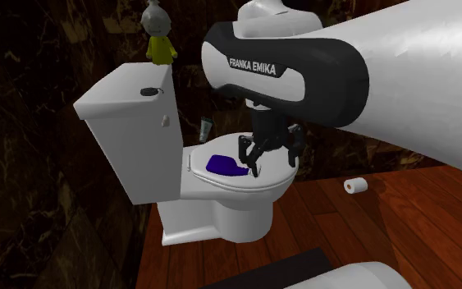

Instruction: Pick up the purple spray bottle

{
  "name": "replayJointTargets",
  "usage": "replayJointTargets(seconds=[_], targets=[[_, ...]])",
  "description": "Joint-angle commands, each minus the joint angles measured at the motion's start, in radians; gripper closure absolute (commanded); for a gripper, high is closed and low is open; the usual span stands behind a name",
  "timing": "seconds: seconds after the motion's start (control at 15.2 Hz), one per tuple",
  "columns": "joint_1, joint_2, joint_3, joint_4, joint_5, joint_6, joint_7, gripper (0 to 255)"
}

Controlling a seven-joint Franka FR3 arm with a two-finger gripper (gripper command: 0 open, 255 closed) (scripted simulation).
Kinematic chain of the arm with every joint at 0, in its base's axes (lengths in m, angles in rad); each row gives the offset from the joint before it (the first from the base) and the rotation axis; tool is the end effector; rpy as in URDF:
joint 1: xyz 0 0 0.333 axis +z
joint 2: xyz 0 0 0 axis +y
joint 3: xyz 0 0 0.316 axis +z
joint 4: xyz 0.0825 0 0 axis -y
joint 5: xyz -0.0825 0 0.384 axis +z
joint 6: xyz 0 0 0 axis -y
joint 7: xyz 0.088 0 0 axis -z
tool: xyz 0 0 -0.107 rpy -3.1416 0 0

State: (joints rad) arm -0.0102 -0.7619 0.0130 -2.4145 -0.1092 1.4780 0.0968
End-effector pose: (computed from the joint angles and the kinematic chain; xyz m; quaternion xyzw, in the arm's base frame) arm 0.2991 -0.0108 0.5495 0.9932 -0.0492 -0.0841 0.0631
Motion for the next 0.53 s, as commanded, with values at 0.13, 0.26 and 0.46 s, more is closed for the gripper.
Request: replayJointTargets(seconds=[0.13,0.26,0.46], targets=[[0.007,0.037,-0.031,-0.021,-0.025,0.075,-0.061,0],[0.014,0.081,-0.061,-0.036,-0.048,0.151,-0.121,0],[0.025,0.158,-0.105,-0.046,-0.075,0.264,-0.209,0]])
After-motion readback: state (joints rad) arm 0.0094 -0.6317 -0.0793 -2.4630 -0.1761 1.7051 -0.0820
